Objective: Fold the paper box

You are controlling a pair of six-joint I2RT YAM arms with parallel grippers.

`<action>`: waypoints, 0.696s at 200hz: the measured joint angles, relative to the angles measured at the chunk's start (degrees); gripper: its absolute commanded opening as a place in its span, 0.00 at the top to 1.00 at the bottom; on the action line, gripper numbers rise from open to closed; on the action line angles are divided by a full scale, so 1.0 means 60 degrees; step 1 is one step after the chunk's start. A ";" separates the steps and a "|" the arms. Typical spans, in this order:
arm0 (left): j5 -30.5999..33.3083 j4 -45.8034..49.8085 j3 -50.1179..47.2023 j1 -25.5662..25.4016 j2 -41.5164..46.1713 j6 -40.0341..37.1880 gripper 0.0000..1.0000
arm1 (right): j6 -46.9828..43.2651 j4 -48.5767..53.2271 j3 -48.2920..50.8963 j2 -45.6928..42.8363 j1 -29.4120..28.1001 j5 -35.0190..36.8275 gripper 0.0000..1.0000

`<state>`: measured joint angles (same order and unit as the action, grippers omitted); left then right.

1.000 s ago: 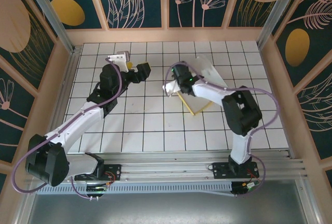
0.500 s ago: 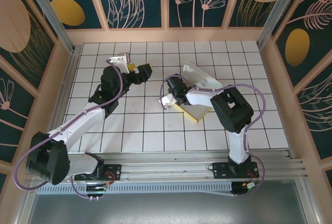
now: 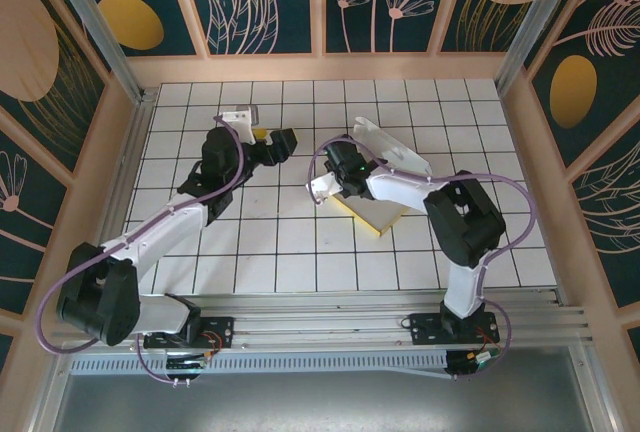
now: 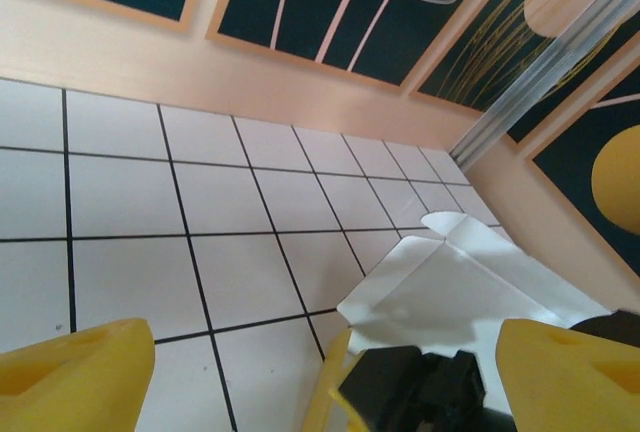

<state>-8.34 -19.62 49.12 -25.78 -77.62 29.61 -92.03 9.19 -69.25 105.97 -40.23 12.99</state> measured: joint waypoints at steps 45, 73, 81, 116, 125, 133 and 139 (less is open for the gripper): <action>-0.0834 0.1311 0.1676 0.0004 -0.1297 -0.1093 0.21 | 0.6506 0.0947 -0.0477 -0.1905 -0.0127 0.0033 0.47; -0.1056 0.2765 0.3810 -0.0459 -0.2889 -0.2284 0.25 | 1.3362 0.1730 -0.0350 -0.3974 0.0106 0.0645 0.48; -0.1075 0.3096 0.4178 -0.0637 -0.3413 -0.2532 0.26 | 1.5158 0.1967 -0.0044 -0.4816 0.0310 0.0630 0.48; -0.1071 0.4197 0.4503 -0.0991 -0.4900 -0.3082 0.26 | 2.0906 0.2721 0.2750 -0.8204 0.1107 0.0011 0.49; -0.1075 0.4237 0.4357 -0.0969 -0.4892 -0.3147 0.26 | 2.1930 0.2860 0.3519 -0.8692 0.1246 -0.0270 0.49; -0.1082 0.4175 0.4226 -0.0962 -0.4783 -0.3198 0.26 | 2.2658 0.2973 0.4138 -0.8888 0.1399 -0.0554 0.49; -0.1089 0.4098 0.4120 -0.0951 -0.4677 -0.3242 0.26 | 2.3154 0.3034 0.4513 -0.8896 0.1534 -0.0761 0.48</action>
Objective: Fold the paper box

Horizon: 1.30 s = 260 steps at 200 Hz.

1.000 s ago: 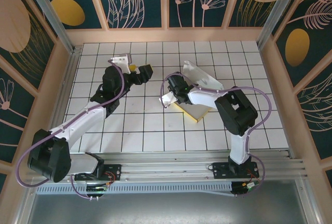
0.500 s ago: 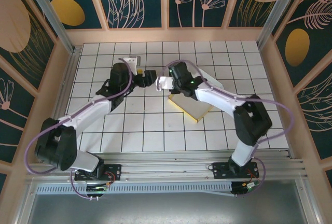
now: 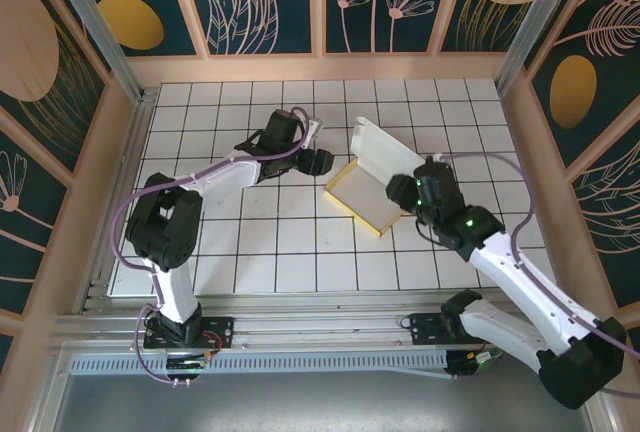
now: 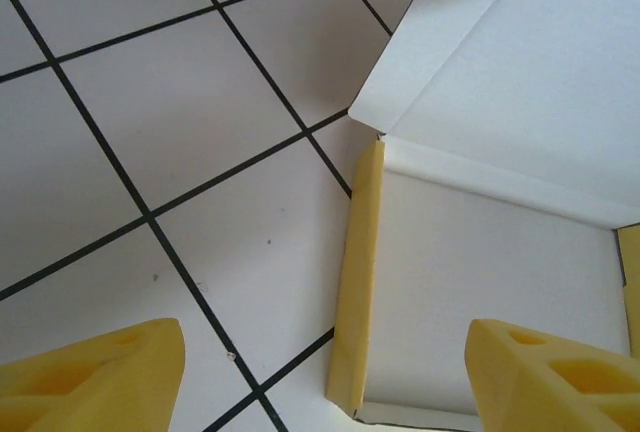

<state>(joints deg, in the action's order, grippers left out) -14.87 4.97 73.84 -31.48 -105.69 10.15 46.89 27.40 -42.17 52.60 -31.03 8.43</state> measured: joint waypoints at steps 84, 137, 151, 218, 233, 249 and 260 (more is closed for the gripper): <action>-0.0062 -0.1158 -0.2025 0.0033 0.2357 -0.0328 0.25 | 0.2065 -0.1341 0.0761 0.3756 0.0484 -0.0605 0.50; 0.0066 -0.1610 -0.2586 0.0033 0.2583 0.0087 0.22 | 0.0882 -0.2182 0.0699 0.5096 0.0397 0.0685 0.84; 0.0175 -0.1749 -0.2648 0.0033 0.2641 0.0178 0.22 | -0.0299 -0.2557 0.0637 0.5275 0.0288 0.1140 0.90; 0.1381 -0.2448 -0.3493 0.0033 0.3450 0.0601 0.22 | -0.6284 -0.4991 -0.0951 0.7158 0.0725 0.0175 0.86; 0.1810 -0.2594 -0.3829 0.0033 0.3741 0.0772 0.23 | -0.7049 -0.5515 -0.1701 0.7821 0.0729 -0.0142 0.84; 0.2222 -0.2575 -0.4102 0.0033 0.4033 0.0976 0.23 | -0.7639 -0.5960 -0.2364 0.8477 0.0729 -0.0441 0.84; 0.2488 -0.2532 -0.4109 0.0033 0.4098 0.1086 0.23 | -0.7828 -0.6047 -0.2743 0.8870 0.0725 -0.0561 0.84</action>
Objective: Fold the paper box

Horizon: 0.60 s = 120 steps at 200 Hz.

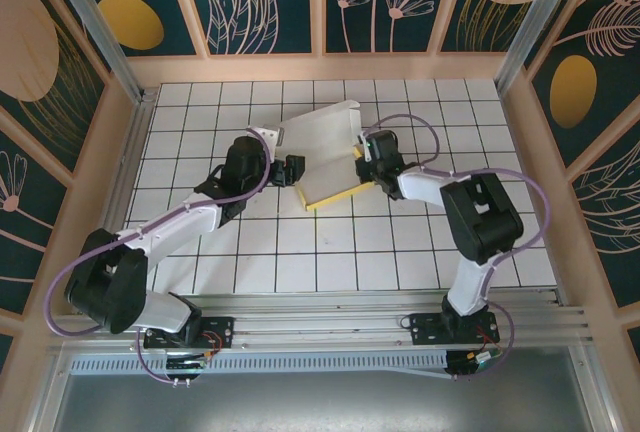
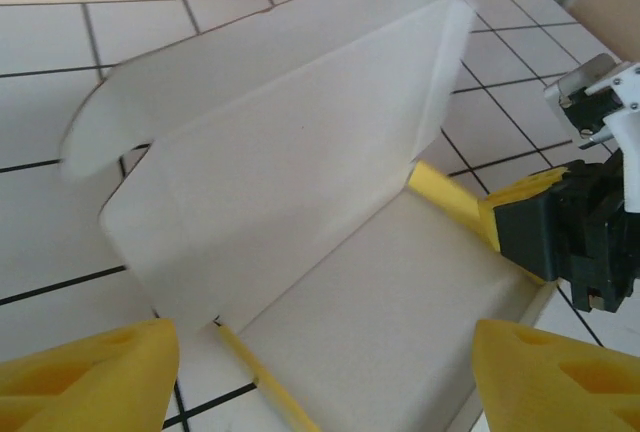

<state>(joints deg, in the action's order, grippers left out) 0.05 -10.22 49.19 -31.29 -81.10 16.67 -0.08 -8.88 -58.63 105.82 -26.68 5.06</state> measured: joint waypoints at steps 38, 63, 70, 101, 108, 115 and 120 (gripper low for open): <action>0.0962 0.0353 -0.0004 0.0091 0.0229 0.0306 0.23 | 0.0178 0.0036 -0.0353 0.0364 0.0004 0.0004 0.85; 0.1158 0.0492 0.0000 0.0433 0.0350 0.0543 0.23 | 0.0743 0.0004 -0.0142 0.0284 0.0000 0.0040 0.85; 0.1133 0.0539 0.0007 0.0572 0.0335 0.0576 0.23 | 0.0976 0.0007 -0.0055 0.0222 -0.0004 0.0051 0.84; 0.0812 0.0834 0.0273 0.1067 -0.0138 0.0532 0.25 | 0.2073 0.0197 0.0288 -0.0007 -0.0208 0.0222 0.71; 0.0692 0.0863 0.0317 0.1107 -0.0244 0.0459 0.25 | 0.2160 0.0270 0.0353 -0.0087 -0.0291 0.0229 0.69; 0.0557 0.0896 0.0339 0.1115 -0.0324 0.0372 0.26 | 0.2208 0.0361 0.0437 -0.0248 -0.0368 0.0197 0.66; 0.0455 0.0896 0.0342 0.1118 -0.0364 0.0302 0.26 | 0.2262 0.0419 0.0481 -0.0364 -0.0382 0.0109 0.65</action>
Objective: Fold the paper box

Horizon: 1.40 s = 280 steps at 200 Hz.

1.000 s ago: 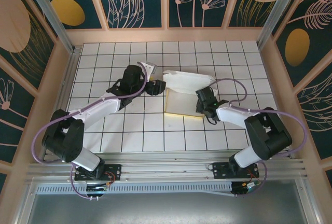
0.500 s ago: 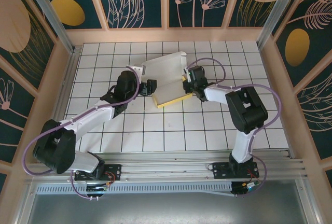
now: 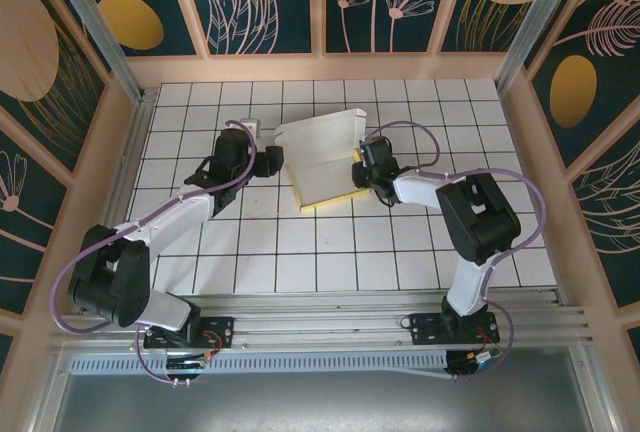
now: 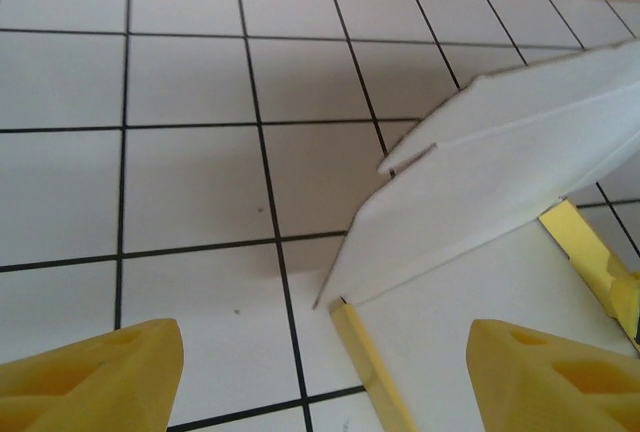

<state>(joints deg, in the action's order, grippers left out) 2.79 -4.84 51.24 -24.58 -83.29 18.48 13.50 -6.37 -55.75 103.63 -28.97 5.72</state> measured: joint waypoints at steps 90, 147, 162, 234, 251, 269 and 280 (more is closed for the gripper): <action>-0.1107 0.0324 0.1195 0.0637 -0.1796 -0.1260 0.38 | 0.0845 0.0379 0.0379 -0.1158 0.1752 -0.2182 0.51; -0.2557 0.0259 0.1639 0.0918 -0.2645 -0.1741 0.36 | -0.2208 0.0058 0.0055 -0.1392 0.3136 -0.5967 0.19; -0.2834 0.0182 0.1665 0.0976 -0.2943 -0.1767 0.36 | -0.2976 -0.0251 -0.0157 -0.1206 0.3453 -0.6710 0.21; -0.3242 -0.0022 0.1945 0.1078 -0.3512 -0.1825 0.49 | -0.4452 -0.0903 -0.2240 0.1300 0.3745 -0.8728 0.30; -0.3253 -0.0062 0.1971 0.1078 -0.3544 -0.1832 0.51 | -0.4448 -0.0903 -0.2630 0.1698 0.3745 -0.9005 0.33; -0.3257 -0.0084 0.2044 0.1078 -0.3621 -0.1829 0.53 | -0.4444 -0.0903 -0.2914 0.1956 0.3745 -0.9289 0.37; -0.3260 -0.0091 0.2091 0.1078 -0.3676 -0.1832 0.55 | -0.4441 -0.0867 -0.3115 0.2102 0.3745 -0.9424 0.42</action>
<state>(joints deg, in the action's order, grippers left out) -16.78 -5.39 63.79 -18.11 -105.34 7.49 -13.15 -11.57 -74.43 116.25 -6.50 -50.83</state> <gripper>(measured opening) 0.467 0.626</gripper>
